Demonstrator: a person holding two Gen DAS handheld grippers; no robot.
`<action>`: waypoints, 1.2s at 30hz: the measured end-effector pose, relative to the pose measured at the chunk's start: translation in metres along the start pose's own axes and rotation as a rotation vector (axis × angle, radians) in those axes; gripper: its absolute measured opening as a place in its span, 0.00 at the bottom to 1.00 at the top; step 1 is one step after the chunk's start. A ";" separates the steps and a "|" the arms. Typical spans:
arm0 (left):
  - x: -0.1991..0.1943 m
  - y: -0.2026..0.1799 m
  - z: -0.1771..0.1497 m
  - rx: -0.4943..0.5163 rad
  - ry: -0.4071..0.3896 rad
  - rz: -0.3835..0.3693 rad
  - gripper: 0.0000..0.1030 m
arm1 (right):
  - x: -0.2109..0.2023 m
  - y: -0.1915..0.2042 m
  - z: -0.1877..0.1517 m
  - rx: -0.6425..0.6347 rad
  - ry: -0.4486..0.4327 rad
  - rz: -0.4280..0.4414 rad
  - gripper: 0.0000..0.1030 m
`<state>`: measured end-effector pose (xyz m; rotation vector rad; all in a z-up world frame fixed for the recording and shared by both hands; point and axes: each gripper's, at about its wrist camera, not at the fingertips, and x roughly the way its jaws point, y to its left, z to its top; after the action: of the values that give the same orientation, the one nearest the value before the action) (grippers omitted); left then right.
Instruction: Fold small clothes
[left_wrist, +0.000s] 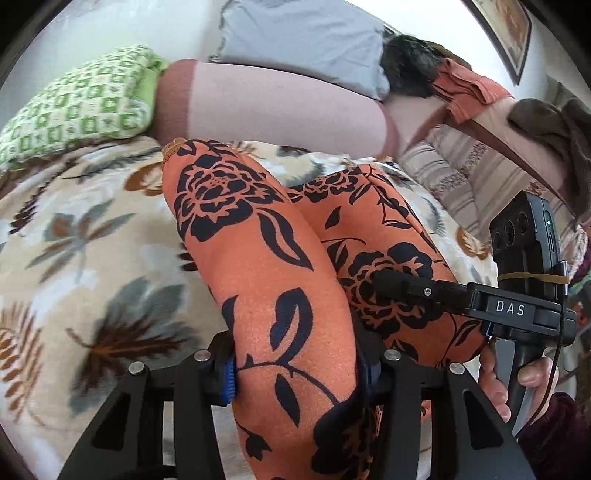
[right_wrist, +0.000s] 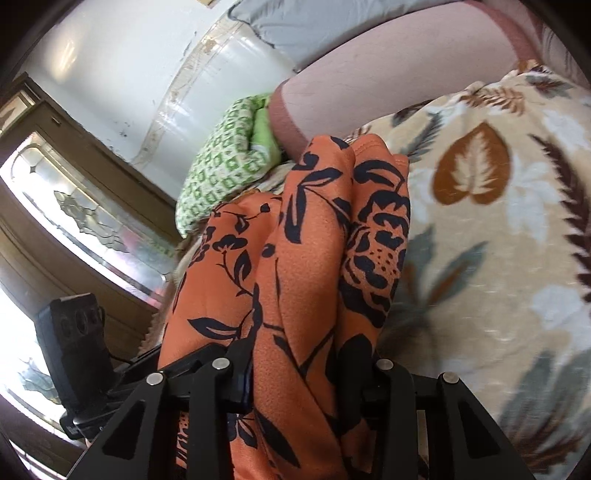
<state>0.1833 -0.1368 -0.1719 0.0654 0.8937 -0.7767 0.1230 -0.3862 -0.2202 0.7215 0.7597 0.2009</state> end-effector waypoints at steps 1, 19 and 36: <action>-0.003 0.006 -0.001 -0.005 0.001 0.014 0.49 | 0.005 0.003 -0.001 0.001 0.006 0.010 0.39; 0.024 0.036 -0.037 -0.056 0.149 0.280 0.75 | 0.058 -0.033 -0.022 0.238 0.175 -0.062 0.59; -0.010 -0.003 -0.055 0.037 0.046 0.500 0.75 | -0.018 0.018 -0.030 -0.061 -0.054 -0.302 0.62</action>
<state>0.1400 -0.1133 -0.1991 0.3279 0.8580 -0.3249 0.0909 -0.3640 -0.2131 0.5441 0.7974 -0.0687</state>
